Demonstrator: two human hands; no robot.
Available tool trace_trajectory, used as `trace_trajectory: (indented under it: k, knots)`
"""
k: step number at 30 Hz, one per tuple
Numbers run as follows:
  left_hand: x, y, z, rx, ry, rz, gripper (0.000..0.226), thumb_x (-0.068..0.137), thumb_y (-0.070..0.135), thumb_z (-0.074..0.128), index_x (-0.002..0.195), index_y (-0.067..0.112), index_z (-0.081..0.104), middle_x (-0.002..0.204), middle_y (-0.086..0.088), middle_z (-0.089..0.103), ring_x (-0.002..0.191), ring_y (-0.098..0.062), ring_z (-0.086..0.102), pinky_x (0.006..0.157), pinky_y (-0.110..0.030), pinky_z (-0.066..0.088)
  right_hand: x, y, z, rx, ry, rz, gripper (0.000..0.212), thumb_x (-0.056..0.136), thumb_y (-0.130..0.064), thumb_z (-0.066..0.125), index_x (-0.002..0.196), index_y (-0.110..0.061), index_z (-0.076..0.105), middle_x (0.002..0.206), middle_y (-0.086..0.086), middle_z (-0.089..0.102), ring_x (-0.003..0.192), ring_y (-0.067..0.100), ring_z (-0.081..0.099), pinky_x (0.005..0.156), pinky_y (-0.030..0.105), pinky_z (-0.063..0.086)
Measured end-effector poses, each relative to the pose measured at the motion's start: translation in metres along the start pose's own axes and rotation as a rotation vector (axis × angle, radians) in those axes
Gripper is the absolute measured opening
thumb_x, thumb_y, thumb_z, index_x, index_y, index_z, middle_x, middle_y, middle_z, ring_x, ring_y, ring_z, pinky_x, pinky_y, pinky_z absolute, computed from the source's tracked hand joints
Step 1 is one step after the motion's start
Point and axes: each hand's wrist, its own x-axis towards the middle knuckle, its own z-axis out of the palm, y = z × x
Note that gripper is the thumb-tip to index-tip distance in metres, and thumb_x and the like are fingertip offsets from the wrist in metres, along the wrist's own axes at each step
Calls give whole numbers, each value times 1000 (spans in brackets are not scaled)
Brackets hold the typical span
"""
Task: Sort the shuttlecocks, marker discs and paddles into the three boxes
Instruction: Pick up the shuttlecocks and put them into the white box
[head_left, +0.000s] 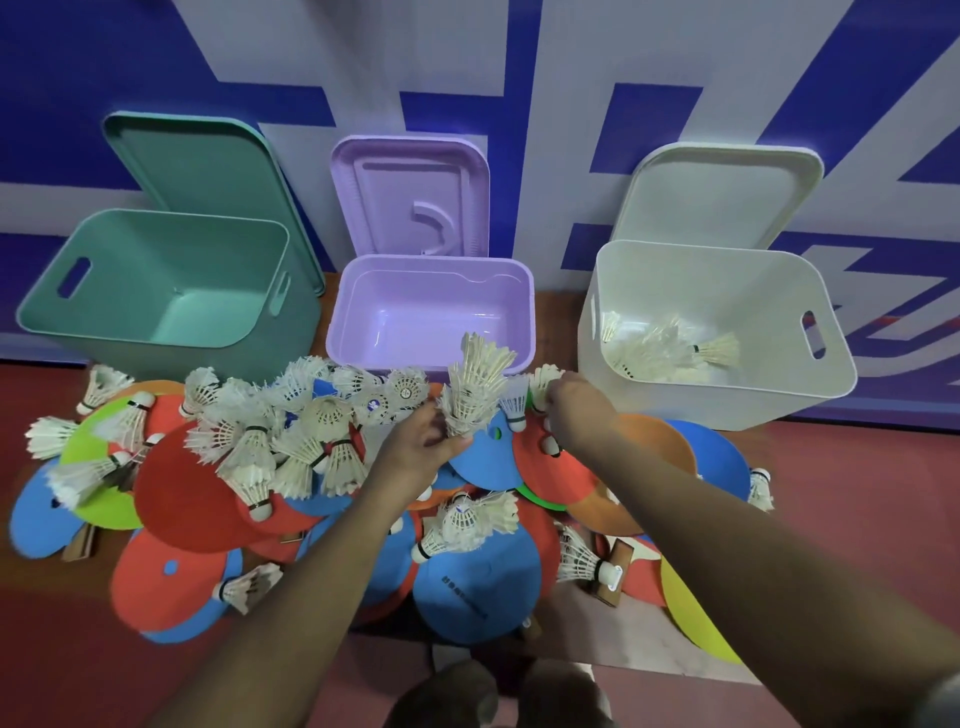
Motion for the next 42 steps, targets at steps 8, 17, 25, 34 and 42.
trace_trajectory:
  k: [8,17,25,34,42]
  knots:
    - [-1,7,3,0,-7,26,32,86,13,71,107,35,62,104,15,72,98,3,66,85,-17,49,-41,5,-50,312,457,-158,10,91,-14,58,90,-7,66,90,8,63,77,24,59,68,36,48]
    - [16,43,34,67,-67,98,30,85,10,72,107,28,64,104,11,71,99,-6,66,92,-31,51,-64,24,-144,639,546,-128,10,93,-24,60,89,-18,68,84,-8,68,72,9,61,65,20,42]
    - [45,92,81,223,-111,228,37,80,21,77,115,25,67,111,9,68,103,-6,63,92,-24,50,-73,81,-148,640,356,-141,5,91,-21,64,88,-18,66,75,-9,67,60,7,56,62,22,42]
    - [112,150,164,524,-173,354,50,79,23,78,126,23,60,113,6,62,106,-7,57,94,-21,42,-57,191,-157,821,344,182,24,89,-11,66,111,-7,59,83,15,70,61,6,58,58,16,46]
    - [151,126,215,949,-420,200,40,79,31,75,114,19,62,100,2,62,87,-13,56,72,-22,41,-21,243,-124,655,77,244,22,86,-15,69,104,-8,58,90,14,68,78,31,68,73,44,58]
